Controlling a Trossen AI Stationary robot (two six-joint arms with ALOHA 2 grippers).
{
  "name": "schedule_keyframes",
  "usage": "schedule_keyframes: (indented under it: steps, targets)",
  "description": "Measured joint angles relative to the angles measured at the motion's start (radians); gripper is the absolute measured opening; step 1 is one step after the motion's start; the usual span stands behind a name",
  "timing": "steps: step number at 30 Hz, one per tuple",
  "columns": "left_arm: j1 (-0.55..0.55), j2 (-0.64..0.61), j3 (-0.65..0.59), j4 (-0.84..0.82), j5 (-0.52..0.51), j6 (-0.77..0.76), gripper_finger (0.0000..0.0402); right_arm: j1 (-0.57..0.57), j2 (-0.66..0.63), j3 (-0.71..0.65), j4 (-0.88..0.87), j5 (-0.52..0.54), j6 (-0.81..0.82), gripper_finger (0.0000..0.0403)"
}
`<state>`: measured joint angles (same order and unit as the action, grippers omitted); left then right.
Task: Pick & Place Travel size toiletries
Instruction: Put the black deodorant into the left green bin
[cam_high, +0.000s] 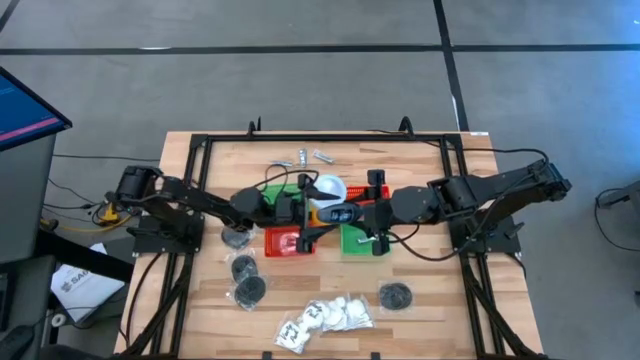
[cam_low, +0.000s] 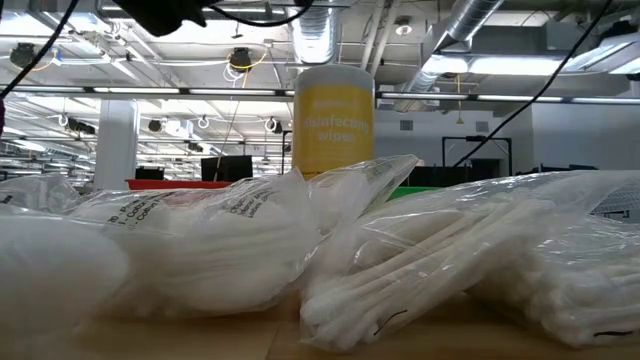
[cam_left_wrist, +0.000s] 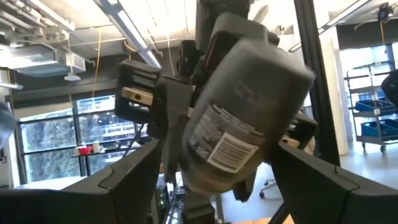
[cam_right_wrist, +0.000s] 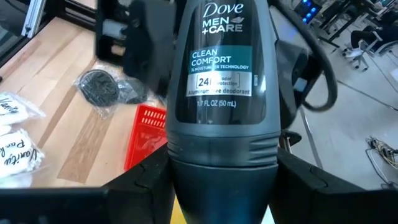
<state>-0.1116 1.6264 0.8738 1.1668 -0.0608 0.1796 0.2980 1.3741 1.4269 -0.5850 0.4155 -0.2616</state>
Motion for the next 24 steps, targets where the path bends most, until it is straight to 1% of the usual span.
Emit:
schedule_keyframes:
  steps: [4,11,14,18,22,24]
  targets:
    - [0.000,0.036,0.050,0.001,0.069,0.027,0.0290,0.000,0.000,0.000,-0.005,0.000,0.005,0.0183]
    - [0.000,0.040,0.088,0.003,0.074,0.076,0.0288,0.001,0.000,0.000,-0.014,0.000,0.007,0.0183]
    - [0.001,0.043,0.090,0.003,0.095,0.078,0.0280,0.001,0.000,0.000,-0.015,0.000,0.001,0.0183]
    - [0.002,0.055,0.090,-0.002,0.095,0.107,0.0253,0.001,0.000,0.000,-0.015,-0.001,-0.004,0.0183]
    - [0.002,0.059,0.090,0.008,0.097,0.134,0.0200,0.001,0.000,0.000,-0.018,0.001,0.005,0.0183]
    - [0.004,0.059,0.090,0.008,0.110,0.134,0.0199,0.001,0.000,0.000,-0.020,0.002,0.009,0.0183]
